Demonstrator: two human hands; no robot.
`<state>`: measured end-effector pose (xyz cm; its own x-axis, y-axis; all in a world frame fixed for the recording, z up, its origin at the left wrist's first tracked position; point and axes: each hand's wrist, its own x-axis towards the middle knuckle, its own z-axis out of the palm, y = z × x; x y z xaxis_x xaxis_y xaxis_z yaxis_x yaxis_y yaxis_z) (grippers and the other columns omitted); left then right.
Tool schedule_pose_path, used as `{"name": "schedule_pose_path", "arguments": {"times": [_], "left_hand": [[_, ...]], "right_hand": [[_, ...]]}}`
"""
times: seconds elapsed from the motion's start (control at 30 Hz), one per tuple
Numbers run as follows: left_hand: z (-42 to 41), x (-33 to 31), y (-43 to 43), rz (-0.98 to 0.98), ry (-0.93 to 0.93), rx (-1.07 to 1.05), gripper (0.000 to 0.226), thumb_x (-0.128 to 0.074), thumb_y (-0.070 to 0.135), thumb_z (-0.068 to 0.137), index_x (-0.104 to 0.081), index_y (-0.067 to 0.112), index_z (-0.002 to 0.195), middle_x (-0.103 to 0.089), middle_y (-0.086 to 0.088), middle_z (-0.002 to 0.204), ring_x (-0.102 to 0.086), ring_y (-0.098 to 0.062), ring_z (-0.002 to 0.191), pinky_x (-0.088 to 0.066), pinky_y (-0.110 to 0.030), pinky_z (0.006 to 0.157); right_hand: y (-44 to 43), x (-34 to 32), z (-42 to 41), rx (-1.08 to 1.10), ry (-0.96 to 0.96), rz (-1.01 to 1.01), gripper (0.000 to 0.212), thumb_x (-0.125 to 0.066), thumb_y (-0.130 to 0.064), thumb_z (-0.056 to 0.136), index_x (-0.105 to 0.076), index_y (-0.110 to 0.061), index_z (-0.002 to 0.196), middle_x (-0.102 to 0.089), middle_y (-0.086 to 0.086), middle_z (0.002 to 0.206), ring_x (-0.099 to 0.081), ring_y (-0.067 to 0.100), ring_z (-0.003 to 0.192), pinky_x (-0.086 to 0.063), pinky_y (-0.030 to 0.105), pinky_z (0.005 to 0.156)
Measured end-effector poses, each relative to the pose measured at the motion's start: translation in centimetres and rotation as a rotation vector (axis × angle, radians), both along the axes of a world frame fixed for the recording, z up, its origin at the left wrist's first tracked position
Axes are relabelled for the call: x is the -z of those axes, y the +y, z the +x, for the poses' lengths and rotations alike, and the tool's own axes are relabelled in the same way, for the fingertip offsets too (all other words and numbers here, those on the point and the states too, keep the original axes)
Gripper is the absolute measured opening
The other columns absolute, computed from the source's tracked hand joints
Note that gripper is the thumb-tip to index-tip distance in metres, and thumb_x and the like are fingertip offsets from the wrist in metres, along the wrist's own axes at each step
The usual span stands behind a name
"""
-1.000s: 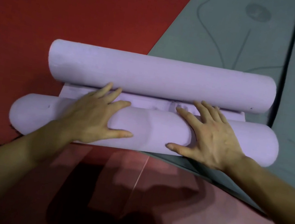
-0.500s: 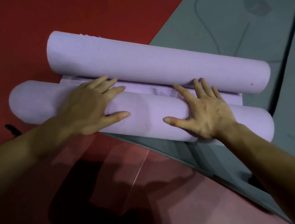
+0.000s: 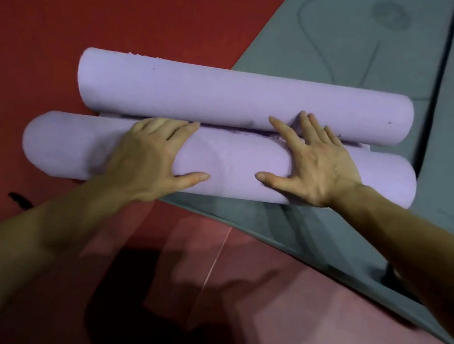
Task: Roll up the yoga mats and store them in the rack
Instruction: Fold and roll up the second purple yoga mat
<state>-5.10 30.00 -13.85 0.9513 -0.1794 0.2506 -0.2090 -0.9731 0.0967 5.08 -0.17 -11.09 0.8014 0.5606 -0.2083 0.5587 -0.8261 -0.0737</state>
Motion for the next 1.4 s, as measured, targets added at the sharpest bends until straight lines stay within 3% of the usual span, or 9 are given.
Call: {"name": "schedule_pose_path", "arguments": {"times": [0.2,0.57,0.8,0.97,1.03,1.13,1.23,1.4], "left_hand": [[0.2,0.0,0.6,0.079,0.056,0.063,0.118,-0.057,0.096,0.064,-0.047,0.018,0.152,-0.054,-0.008,0.149,-0.053,-0.029,0.134,-0.039,-0.047,0.113],[-0.7,-1.0,-0.1,0.003,-0.013,0.084,0.102,-0.065,0.085,0.067,-0.060,0.011,0.137,-0.068,-0.007,0.125,-0.065,-0.032,0.106,-0.056,-0.045,0.089],[-5.0,-3.1,-0.9,-0.031,0.356,-0.046,0.120,-0.051,0.098,0.047,-0.048,0.030,0.146,-0.060,0.008,0.141,-0.058,-0.019,0.125,-0.048,-0.038,0.102],[-5.4,-2.2,-0.7,-0.056,0.351,-0.014,0.118,-0.056,0.094,0.051,-0.048,0.026,0.147,-0.058,0.005,0.142,-0.057,-0.021,0.126,-0.044,-0.040,0.107],[-5.2,-1.7,-0.5,0.005,0.331,0.047,0.116,-0.052,0.095,0.059,-0.046,0.024,0.149,-0.050,-0.004,0.153,-0.048,-0.026,0.139,-0.034,-0.043,0.116],[-3.9,-1.6,-0.5,0.106,0.363,0.064,0.114,-0.035,0.100,0.066,-0.042,0.026,0.152,-0.029,-0.014,0.165,-0.024,-0.031,0.154,-0.023,-0.046,0.121],[-2.0,-1.8,-0.2,0.095,0.372,0.056,0.113,-0.021,0.103,0.068,-0.050,0.026,0.145,-0.033,-0.021,0.162,-0.025,-0.034,0.153,-0.025,-0.052,0.121],[0.2,-1.9,0.5,0.052,0.411,0.050,0.112,-0.007,0.100,0.072,-0.054,0.029,0.144,-0.018,-0.020,0.167,-0.013,-0.032,0.157,-0.020,-0.055,0.124]], "right_hand": [[-0.5,0.3,-1.6,0.013,-0.067,0.029,0.105,-0.026,-0.097,0.075,-0.011,-0.041,0.163,-0.020,0.022,0.168,-0.016,0.038,0.157,-0.015,0.056,0.126],[-1.5,-0.6,-5.8,-0.039,-0.085,0.053,0.101,-0.031,-0.093,0.079,-0.025,-0.036,0.162,-0.026,0.022,0.166,-0.024,0.040,0.155,-0.016,0.057,0.126],[-1.3,-1.0,-8.9,-0.083,-0.150,0.072,0.100,-0.042,-0.095,0.078,-0.041,-0.032,0.156,-0.045,0.018,0.157,-0.041,0.039,0.146,-0.028,0.057,0.121],[-0.2,-0.7,-8.1,-0.051,-0.099,0.021,0.094,-0.030,-0.094,0.081,-0.047,-0.033,0.151,-0.053,0.016,0.148,-0.050,0.038,0.136,-0.037,0.055,0.114],[0.5,-1.6,-6.8,0.004,0.002,-0.004,0.096,-0.018,-0.096,0.078,-0.046,-0.037,0.149,-0.040,0.014,0.160,-0.038,0.037,0.146,-0.037,0.052,0.114],[1.1,-1.9,-5.6,0.027,0.078,-0.052,0.110,-0.001,-0.100,0.069,-0.038,-0.041,0.154,-0.010,0.014,0.172,-0.008,0.036,0.159,-0.020,0.055,0.125],[1.4,-1.7,-6.0,0.015,0.083,-0.070,0.118,0.004,-0.101,0.065,-0.024,-0.039,0.161,-0.007,0.015,0.172,-0.003,0.034,0.159,-0.009,0.057,0.127],[1.3,-1.3,-4.9,0.021,0.092,-0.071,0.112,-0.012,-0.100,0.067,-0.021,-0.040,0.161,-0.012,0.015,0.172,-0.011,0.034,0.158,-0.013,0.053,0.127]]}}
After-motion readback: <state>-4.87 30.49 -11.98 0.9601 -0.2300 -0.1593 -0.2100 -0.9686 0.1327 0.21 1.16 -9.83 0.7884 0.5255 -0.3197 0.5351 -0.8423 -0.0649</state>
